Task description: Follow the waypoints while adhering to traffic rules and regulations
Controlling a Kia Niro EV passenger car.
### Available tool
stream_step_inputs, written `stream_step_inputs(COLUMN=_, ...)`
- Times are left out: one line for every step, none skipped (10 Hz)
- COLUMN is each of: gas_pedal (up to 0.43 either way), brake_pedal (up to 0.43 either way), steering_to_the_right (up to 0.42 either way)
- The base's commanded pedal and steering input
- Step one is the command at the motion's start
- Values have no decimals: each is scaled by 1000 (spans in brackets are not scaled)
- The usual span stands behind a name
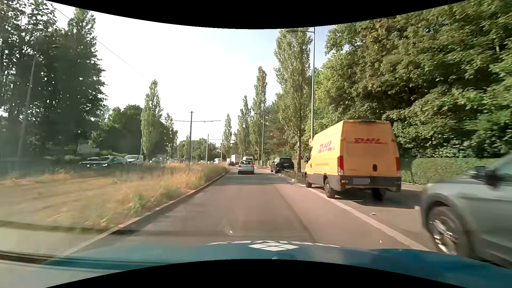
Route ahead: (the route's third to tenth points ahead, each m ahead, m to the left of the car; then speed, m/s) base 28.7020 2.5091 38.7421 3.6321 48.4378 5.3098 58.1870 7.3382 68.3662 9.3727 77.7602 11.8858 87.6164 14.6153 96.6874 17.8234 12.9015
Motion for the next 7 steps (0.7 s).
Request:
stream_step_inputs(gas_pedal=209, brake_pedal=0, steering_to_the_right=-23)
stream_step_inputs(gas_pedal=209, brake_pedal=0, steering_to_the_right=-23)
stream_step_inputs(gas_pedal=209, brake_pedal=0, steering_to_the_right=-22)
stream_step_inputs(gas_pedal=209, brake_pedal=0, steering_to_the_right=-22)
stream_step_inputs(gas_pedal=209, brake_pedal=0, steering_to_the_right=-20)
stream_step_inputs(gas_pedal=209, brake_pedal=0, steering_to_the_right=-20)
stream_step_inputs(gas_pedal=209, brake_pedal=0, steering_to_the_right=-20)
